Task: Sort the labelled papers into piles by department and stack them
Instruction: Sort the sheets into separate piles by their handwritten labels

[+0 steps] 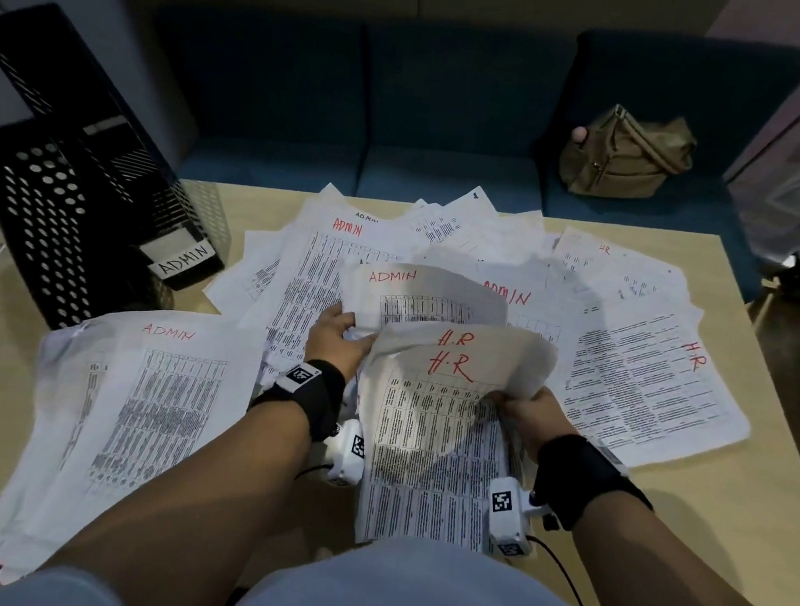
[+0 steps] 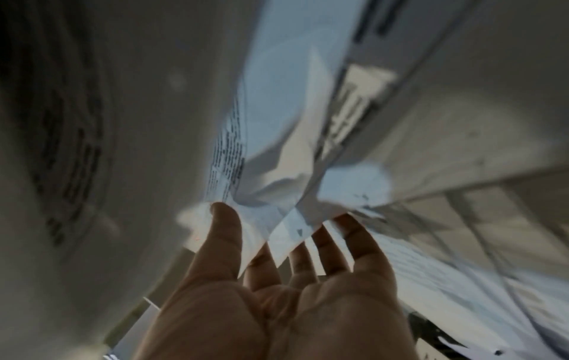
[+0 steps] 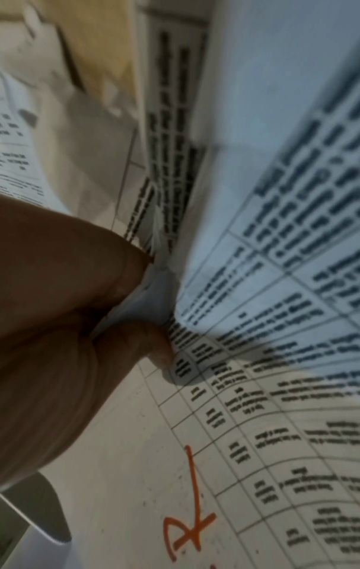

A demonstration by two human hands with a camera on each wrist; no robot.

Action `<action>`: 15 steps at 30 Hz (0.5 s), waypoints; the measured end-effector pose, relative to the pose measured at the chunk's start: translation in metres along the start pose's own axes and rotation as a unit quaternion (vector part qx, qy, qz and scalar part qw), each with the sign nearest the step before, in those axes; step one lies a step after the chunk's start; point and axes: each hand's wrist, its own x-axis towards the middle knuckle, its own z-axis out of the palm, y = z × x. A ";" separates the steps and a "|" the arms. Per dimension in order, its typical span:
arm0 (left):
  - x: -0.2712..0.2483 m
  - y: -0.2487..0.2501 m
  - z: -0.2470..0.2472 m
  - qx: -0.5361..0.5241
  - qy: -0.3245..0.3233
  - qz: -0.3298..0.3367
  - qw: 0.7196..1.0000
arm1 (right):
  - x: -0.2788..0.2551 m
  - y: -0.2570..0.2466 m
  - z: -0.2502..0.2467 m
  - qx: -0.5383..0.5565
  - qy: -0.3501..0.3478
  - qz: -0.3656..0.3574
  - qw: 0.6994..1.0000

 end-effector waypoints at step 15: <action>0.055 0.007 -0.010 -0.054 -0.034 -0.035 0.997 | 0.003 0.014 0.004 -0.066 0.019 -0.029 0.997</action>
